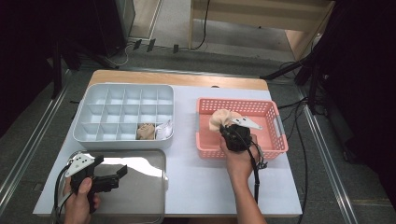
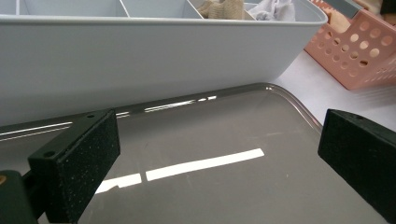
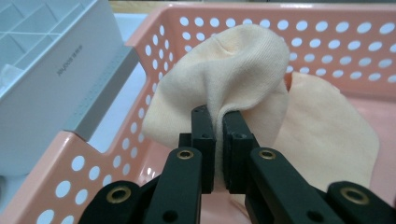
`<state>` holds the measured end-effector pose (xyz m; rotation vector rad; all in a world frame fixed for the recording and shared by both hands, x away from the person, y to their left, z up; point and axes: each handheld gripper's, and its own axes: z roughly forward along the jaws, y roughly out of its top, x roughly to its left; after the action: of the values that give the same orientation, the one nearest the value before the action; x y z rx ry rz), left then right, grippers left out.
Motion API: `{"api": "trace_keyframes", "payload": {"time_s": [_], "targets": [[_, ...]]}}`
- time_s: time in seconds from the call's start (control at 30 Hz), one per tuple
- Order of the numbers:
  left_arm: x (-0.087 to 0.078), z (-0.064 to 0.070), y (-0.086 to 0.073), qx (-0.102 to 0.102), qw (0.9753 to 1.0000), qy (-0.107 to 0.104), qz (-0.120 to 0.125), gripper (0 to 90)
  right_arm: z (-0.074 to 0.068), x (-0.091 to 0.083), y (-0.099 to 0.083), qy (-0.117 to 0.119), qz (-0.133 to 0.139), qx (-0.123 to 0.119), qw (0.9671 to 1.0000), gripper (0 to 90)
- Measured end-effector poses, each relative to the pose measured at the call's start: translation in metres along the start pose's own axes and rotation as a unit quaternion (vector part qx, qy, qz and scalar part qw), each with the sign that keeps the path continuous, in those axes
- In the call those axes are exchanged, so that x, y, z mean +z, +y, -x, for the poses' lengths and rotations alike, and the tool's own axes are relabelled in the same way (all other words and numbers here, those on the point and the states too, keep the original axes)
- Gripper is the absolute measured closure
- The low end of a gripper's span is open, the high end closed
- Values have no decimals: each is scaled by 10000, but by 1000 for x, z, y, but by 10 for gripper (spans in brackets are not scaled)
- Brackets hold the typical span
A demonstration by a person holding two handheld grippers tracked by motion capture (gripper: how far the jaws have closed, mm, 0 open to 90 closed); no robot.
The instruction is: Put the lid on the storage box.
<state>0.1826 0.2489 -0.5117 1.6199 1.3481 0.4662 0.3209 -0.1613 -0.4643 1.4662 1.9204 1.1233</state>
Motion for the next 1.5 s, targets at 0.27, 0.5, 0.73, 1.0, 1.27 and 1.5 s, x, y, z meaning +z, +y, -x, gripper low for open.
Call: {"api": "trace_keyframes", "payload": {"time_s": [0.27, 0.5, 0.73, 1.0, 1.27, 1.5], "targets": [[0, 1, 0, 16, 10000, 21, 27, 0, -2, -8, -3, 58, 486, -96, 9988, 855], [0, 1, 0, 25, 10000, 27, 22, 0, 0, -16, -9, 115, 677, -89, 9976, 856], [0, 2, 0, 40, 10000, 25, 15, 0, 6, -31, -13, 224, 876, -14, 9959, 856], [1, 4, -1, 69, 10000, 31, 0, 0, 6, -51, -16, 336, 1015, -20, 9943, 856], [1, 6, -1, 97, 10000, 2, -15, 0, 2, -68, -25, 464, 1061, -48, 9933, 857], [2, 8, -1, 103, 9999, -17, -19, 0, -5, -79, -36, 558, 1072, -77, 9926, 856]]}}
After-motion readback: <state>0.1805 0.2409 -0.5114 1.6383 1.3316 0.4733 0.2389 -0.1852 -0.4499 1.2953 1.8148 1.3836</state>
